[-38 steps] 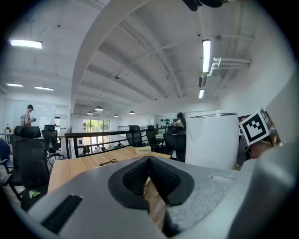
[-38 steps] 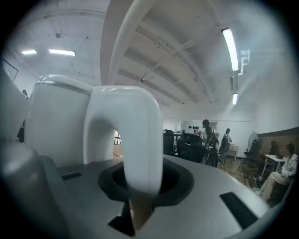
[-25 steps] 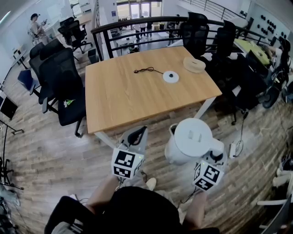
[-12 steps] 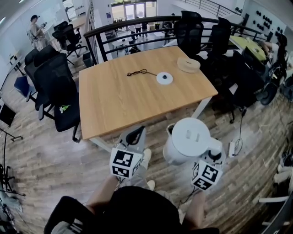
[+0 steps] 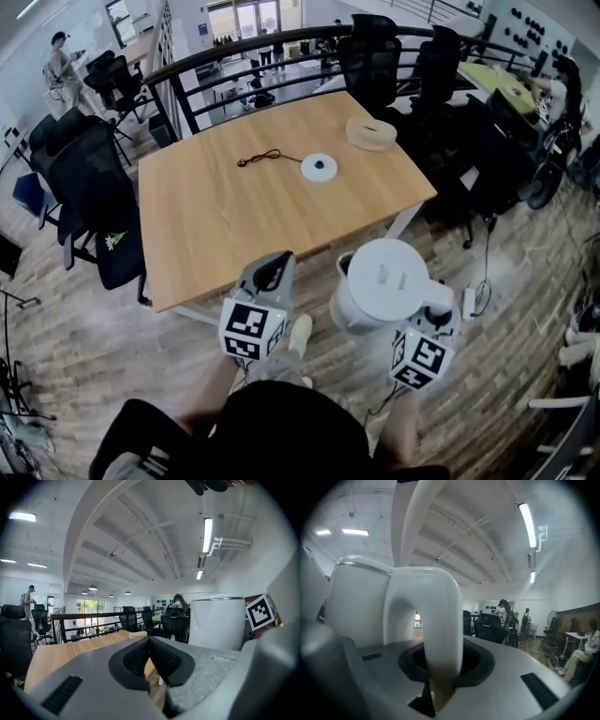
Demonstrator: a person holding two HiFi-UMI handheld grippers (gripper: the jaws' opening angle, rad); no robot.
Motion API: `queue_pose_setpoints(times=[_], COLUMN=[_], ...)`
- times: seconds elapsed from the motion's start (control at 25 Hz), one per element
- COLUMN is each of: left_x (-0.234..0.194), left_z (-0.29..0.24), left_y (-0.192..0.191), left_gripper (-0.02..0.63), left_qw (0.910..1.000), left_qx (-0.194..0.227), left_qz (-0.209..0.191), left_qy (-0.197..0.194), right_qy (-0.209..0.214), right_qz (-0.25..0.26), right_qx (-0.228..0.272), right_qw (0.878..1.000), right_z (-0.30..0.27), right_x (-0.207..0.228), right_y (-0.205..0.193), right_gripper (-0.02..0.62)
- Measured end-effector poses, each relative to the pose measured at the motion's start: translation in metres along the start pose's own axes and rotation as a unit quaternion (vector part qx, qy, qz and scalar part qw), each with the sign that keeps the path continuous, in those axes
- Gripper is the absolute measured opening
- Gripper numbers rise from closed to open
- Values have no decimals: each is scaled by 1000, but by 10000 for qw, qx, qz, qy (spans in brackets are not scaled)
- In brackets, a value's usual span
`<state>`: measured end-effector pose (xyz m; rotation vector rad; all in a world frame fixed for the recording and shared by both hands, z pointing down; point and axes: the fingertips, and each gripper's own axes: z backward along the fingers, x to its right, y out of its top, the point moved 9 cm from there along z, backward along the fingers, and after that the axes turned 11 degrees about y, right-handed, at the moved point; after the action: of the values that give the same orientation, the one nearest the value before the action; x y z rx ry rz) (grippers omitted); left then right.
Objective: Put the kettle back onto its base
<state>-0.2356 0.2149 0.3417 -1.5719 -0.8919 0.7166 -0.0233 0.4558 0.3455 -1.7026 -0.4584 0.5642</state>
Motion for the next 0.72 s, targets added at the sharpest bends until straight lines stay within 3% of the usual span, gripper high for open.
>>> queue_pose_setpoints(times=[0.72], left_x=[-37], left_z=[-153], left_y=[21], left_gripper=[-2], left_qw=[9997], left_qx=[-187], left_qz=[56], left_qy=[-159], right_qy=[-110], right_qz=[54], right_qx=[-88], right_qw=[9999], right_z=[-149], right_x=[17], right_y=[21], right_gripper=[72])
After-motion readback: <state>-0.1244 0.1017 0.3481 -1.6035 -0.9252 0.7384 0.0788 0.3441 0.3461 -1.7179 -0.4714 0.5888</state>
